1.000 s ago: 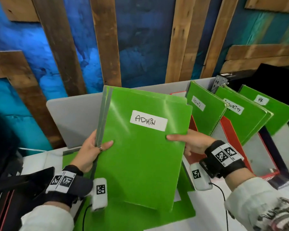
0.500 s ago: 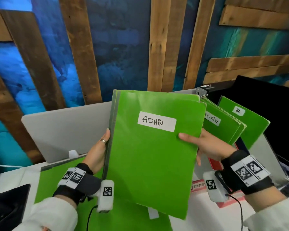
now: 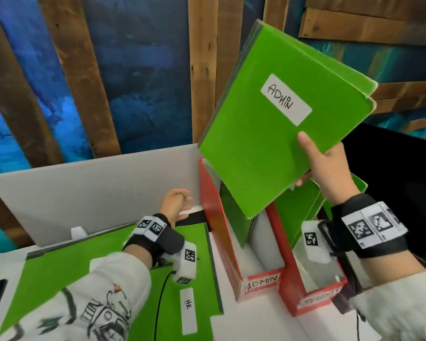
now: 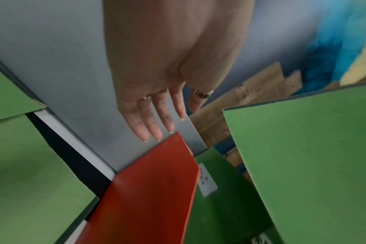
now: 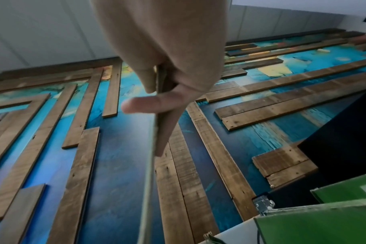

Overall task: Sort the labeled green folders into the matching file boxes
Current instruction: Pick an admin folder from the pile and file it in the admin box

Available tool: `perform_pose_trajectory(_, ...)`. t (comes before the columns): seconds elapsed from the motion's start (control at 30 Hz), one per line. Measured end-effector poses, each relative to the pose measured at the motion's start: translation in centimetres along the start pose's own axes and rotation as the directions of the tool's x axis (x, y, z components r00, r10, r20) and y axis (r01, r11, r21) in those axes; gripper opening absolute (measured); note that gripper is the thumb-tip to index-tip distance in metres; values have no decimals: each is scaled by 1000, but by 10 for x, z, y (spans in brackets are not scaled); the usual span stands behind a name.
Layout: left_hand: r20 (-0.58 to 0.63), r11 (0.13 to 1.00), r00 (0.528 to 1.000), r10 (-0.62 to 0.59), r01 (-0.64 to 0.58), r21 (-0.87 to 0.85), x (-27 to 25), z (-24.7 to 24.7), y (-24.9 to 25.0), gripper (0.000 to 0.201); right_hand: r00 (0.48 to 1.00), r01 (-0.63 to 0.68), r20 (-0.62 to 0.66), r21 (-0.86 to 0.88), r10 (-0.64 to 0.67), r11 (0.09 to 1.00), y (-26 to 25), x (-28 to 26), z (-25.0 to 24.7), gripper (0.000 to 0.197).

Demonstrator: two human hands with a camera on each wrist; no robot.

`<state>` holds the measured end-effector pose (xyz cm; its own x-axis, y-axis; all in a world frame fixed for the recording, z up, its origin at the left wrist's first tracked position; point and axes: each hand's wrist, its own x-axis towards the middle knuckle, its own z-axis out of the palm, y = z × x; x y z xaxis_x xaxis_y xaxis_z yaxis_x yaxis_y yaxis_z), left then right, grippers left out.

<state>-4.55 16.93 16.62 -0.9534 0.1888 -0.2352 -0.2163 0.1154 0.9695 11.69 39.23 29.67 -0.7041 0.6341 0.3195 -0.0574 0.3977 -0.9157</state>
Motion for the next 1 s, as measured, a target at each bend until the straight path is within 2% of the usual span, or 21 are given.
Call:
perform_pose_trajectory(0.07,9,998,1000,15,-15,59,-6,23,-1,19,994,108,-29,-73,-110,991,7,5,0,26)
perform_pose_trajectory(0.1,46,992,998,47,-52,111,-9,34,-1,22,989,141,-19,-113,-144,984,12,7,1,23)
perform_pose_trajectory(0.17,163,956,979,124,-162,245,-10,54,-6,47,985,171,42,-207,-166,963,24,10,2,13)
perform_pose_trajectory(0.2,219,928,964,149,-213,305,-9,61,-10,59,984,177,81,-254,-161,951,32,12,4,15)
perform_pose_trajectory(0.23,272,905,950,155,-247,348,-7,66,-15,70,982,170,128,-306,-136,937,39,12,7,26)
perform_pose_trajectory(0.27,318,885,937,146,-267,382,-3,69,-21,78,982,142,169,-352,-86,925,47,13,10,34)
perform_pose_trajectory(0.33,371,836,923,102,-282,471,4,72,-29,87,974,82,227,-393,10,916,63,10,20,36)
perform_pose_trajectory(0.43,368,784,927,76,-284,552,10,73,-39,93,958,43,277,-408,79,912,93,9,43,36)
perform_pose_trajectory(0.53,361,794,928,96,-290,534,13,72,-45,99,935,-27,309,-424,173,905,116,8,66,35)
perform_pose_trajectory(0.67,339,808,935,103,-277,520,13,72,-48,103,898,-129,345,-388,274,912,137,4,89,22)
perform_pose_trajectory(0.8,341,796,934,106,-286,534,15,70,-50,103,863,-134,387,-446,325,885,151,2,100,15)
perform_pose_trajectory(0.83,346,794,933,103,-287,536,15,70,-50,103,851,-123,404,-468,336,875,155,2,101,17)
perform_pose_trajectory(0.9,355,794,930,94,-285,537,15,69,-50,102,826,-134,409,-525,387,840,161,2,104,32)
perform_pose_trajectory(0.93,358,794,929,92,-286,537,15,70,-50,102,801,-158,412,-554,434,817,165,3,105,41)
perform_pose_trajectory(1.0,360,793,929,92,-287,538,13,70,-50,101,713,-237,443,-578,544,781,167,1,107,50)
